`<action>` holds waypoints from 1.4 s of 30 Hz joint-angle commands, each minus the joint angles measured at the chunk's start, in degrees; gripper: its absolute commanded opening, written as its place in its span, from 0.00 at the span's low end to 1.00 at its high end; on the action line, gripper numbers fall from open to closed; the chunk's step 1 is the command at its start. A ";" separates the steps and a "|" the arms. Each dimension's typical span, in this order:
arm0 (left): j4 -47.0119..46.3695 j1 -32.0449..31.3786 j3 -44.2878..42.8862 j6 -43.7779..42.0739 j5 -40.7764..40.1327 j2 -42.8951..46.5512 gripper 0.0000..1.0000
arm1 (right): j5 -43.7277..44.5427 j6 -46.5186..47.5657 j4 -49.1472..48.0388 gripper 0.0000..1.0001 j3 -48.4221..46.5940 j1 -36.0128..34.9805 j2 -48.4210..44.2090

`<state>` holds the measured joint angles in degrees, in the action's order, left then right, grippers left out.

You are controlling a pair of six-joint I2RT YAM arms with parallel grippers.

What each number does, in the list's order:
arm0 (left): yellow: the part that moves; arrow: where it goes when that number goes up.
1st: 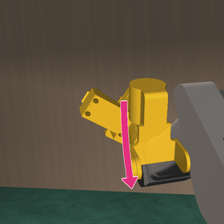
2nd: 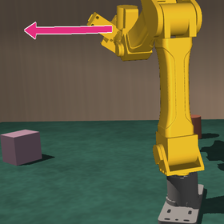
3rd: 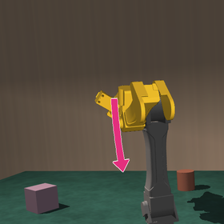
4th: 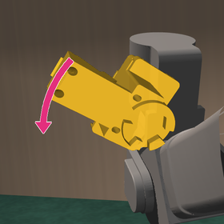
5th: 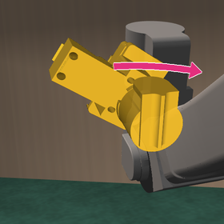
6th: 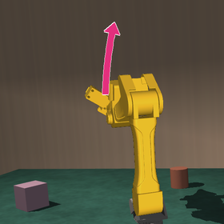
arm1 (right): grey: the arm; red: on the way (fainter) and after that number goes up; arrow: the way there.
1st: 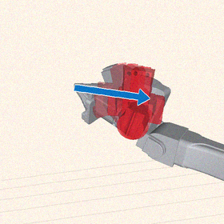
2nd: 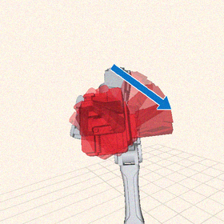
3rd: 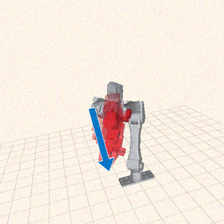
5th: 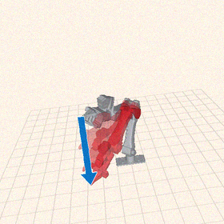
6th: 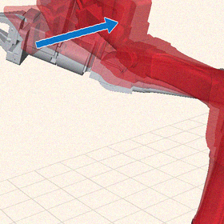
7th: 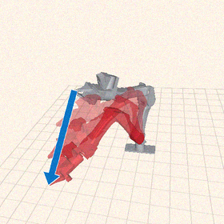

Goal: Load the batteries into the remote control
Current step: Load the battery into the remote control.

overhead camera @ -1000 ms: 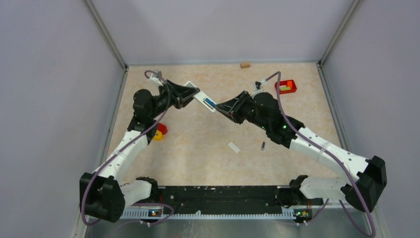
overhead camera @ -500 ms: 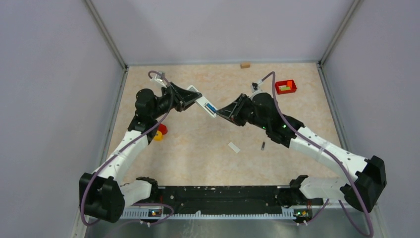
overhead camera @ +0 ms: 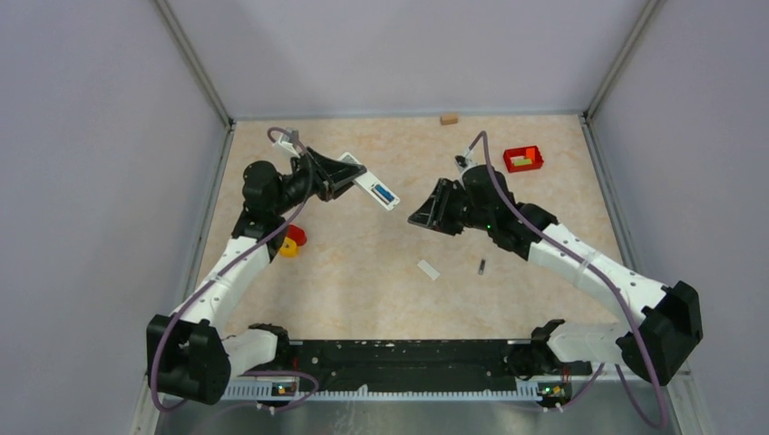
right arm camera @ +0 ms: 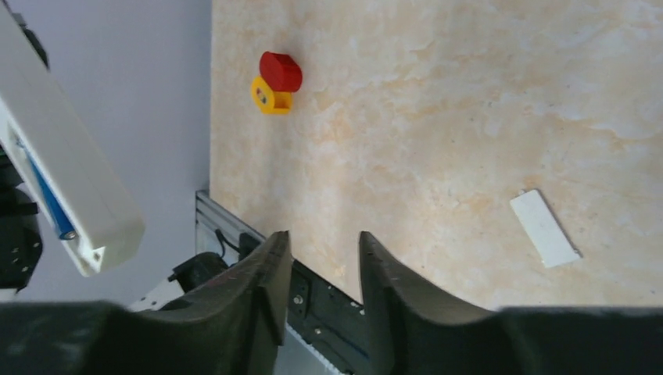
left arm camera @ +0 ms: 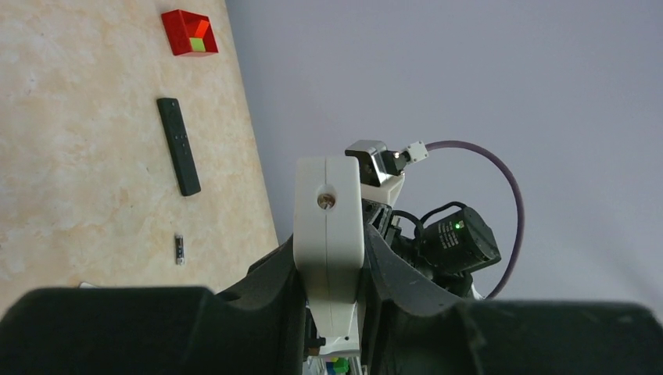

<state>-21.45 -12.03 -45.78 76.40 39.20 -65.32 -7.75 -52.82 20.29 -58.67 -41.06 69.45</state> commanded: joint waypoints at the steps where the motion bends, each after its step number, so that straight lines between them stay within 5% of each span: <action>1: -4.97 0.67 -1.53 0.65 2.16 -0.22 0.00 | -5.32 3.83 -5.63 0.45 -0.39 0.28 -2.56; 5: -5.00 0.96 -1.19 0.03 3.01 -0.44 0.00 | -9.02 2.13 -17.33 0.62 4.56 0.28 -6.10; 10: -6.14 1.05 -1.05 -0.09 5.08 -0.36 0.00 | -9.15 -6.66 -30.43 0.70 11.71 0.36 -8.24; 15: -6.89 1.04 -0.87 0.18 5.44 1.30 0.00 | -12.54 -15.10 -47.09 0.71 16.45 0.29 -5.15; 27: -6.23 1.04 -1.17 -0.34 5.82 2.39 0.00 | -14.28 -16.50 -54.45 0.67 15.91 0.30 -2.77; 35: -6.64 1.00 -1.33 0.18 6.67 2.57 0.00 | -14.18 -16.07 -51.54 0.51 13.83 0.28 0.15; 42: -7.53 1.00 -1.75 0.77 7.83 2.22 0.00 | -11.13 -18.01 -47.14 0.17 13.40 0.28 1.09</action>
<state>-23.77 -11.09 -45.76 76.12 44.60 -64.51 -21.71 -70.04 -29.10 -43.31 -40.97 70.04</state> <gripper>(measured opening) 0.284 0.236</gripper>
